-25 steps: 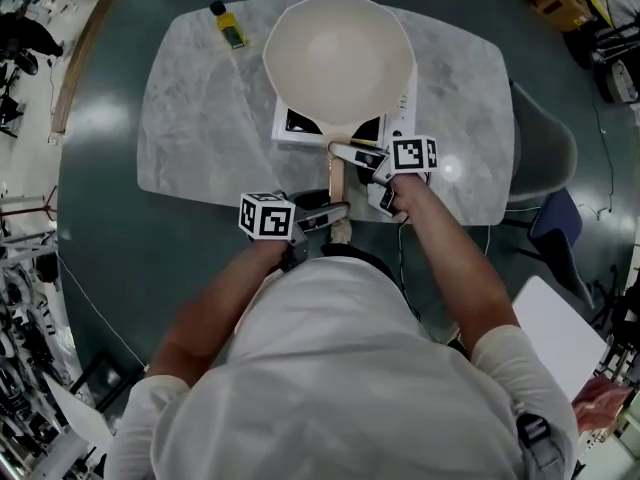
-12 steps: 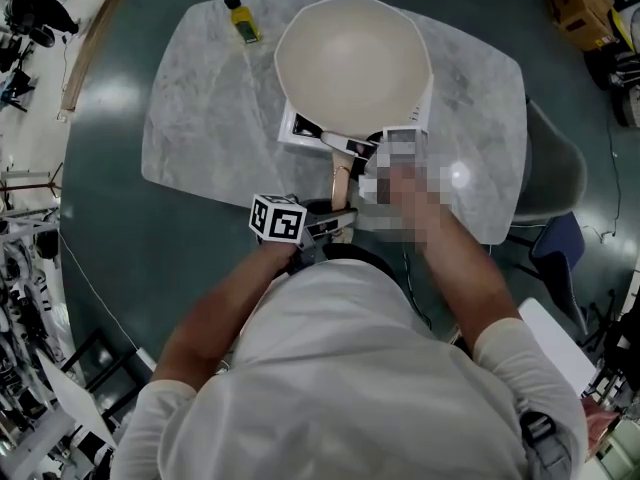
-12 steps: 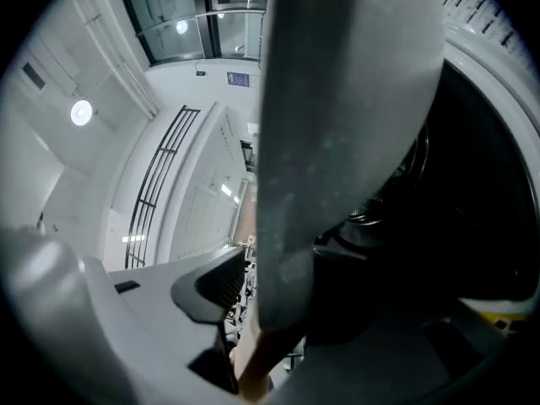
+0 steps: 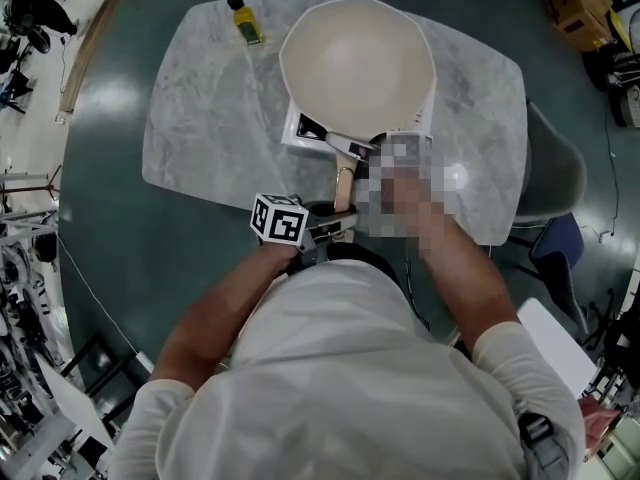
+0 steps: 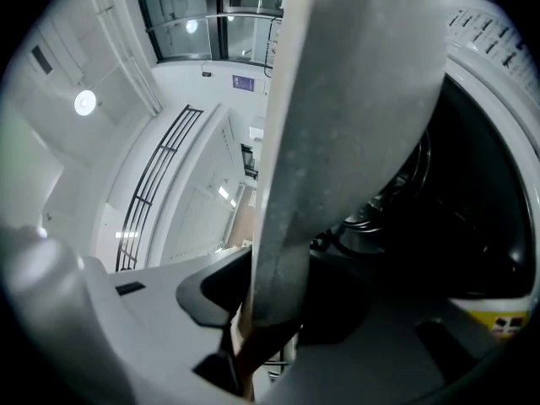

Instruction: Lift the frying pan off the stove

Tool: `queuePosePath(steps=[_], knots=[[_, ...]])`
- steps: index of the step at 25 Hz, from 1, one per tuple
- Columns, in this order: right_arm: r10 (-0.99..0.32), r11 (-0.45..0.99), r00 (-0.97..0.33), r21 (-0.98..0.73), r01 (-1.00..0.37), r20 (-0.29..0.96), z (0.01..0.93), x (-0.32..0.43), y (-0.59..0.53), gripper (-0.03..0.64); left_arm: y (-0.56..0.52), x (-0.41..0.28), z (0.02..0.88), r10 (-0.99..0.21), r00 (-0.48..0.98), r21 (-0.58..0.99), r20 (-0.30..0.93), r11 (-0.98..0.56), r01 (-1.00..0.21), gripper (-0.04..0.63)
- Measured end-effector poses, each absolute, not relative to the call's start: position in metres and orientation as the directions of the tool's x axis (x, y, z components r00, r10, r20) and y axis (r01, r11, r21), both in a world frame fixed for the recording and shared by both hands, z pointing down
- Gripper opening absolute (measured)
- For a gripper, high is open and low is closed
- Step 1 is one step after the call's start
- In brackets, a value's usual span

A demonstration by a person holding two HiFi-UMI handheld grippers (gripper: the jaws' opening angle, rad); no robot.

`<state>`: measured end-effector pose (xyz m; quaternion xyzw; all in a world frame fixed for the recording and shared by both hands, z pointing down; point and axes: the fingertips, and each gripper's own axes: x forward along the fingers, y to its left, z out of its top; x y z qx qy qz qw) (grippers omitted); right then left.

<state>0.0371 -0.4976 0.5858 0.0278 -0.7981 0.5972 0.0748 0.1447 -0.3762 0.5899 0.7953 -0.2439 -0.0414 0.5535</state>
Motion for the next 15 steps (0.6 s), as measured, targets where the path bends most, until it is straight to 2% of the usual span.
queuePosePath(steps=[8,15], knots=[[-0.058,0.286,-0.989,-0.947,-0.150,0.139,0.566,0.038,-0.497,0.163,-0.366,0.133,0.569,-0.385,0.906,0.887,0.174,-0.339,-0.314,0.121],[-0.212,0.298,-0.971,-0.939,-0.172,0.111,0.521,0.039,-0.487,0.164,-0.343,0.110,0.532,-0.260,0.954,0.870,0.147,-0.425,-0.250,0.121]])
